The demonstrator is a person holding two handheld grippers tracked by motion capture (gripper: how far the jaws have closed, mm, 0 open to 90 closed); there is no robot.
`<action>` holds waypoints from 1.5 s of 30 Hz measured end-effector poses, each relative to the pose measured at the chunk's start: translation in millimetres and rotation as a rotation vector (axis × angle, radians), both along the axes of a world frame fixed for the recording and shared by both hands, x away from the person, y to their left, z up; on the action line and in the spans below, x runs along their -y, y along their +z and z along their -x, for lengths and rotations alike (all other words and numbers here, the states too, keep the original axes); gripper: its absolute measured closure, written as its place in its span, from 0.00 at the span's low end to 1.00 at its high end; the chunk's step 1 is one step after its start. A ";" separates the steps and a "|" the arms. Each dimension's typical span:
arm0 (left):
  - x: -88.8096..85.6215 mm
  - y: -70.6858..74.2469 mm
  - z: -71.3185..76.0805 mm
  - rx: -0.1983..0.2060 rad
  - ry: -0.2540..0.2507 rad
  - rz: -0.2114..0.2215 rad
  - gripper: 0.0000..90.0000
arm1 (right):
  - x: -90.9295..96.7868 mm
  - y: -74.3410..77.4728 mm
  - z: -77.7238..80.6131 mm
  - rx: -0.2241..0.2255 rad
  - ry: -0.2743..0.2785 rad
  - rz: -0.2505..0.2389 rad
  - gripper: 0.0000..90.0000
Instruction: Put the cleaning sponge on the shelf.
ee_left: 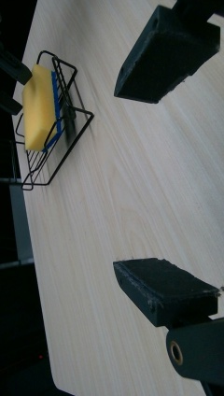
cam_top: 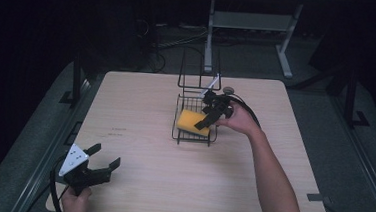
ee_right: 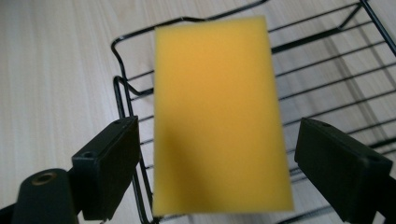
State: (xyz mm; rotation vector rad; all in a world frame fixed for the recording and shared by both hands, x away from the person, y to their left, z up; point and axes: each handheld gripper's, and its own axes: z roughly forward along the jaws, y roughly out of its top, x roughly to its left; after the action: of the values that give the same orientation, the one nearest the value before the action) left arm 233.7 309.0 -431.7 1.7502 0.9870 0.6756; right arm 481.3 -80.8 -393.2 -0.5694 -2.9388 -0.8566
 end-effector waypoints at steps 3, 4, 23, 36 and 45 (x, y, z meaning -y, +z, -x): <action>-0.7 0.0 0.2 0.003 0.005 -0.004 0.15 | 5.2 0.2 1.8 -0.006 -0.011 -0.005 0.15; -0.7 0.0 0.2 0.003 0.005 -0.004 0.15 | 5.2 0.2 1.8 -0.006 -0.011 -0.005 0.15; 2.0 -1.1 -2.0 -0.007 -0.006 -0.001 0.15 | 35.8 3.1 17.9 -0.008 -0.045 -0.045 0.15; 4.6 -0.7 -1.8 -0.003 -0.017 -0.001 0.15 | 71.2 1.3 44.0 -0.004 -0.096 -0.038 0.15; 3.9 -1.0 -1.1 -0.007 -0.009 -0.008 0.15 | 89.1 -2.7 58.5 0.004 -0.116 -0.029 0.15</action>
State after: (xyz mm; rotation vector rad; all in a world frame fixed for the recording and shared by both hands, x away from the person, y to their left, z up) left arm 234.8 305.1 -432.8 1.7636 0.9815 0.6687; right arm 422.8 -169.8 -395.8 -0.7438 -2.9161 -0.9094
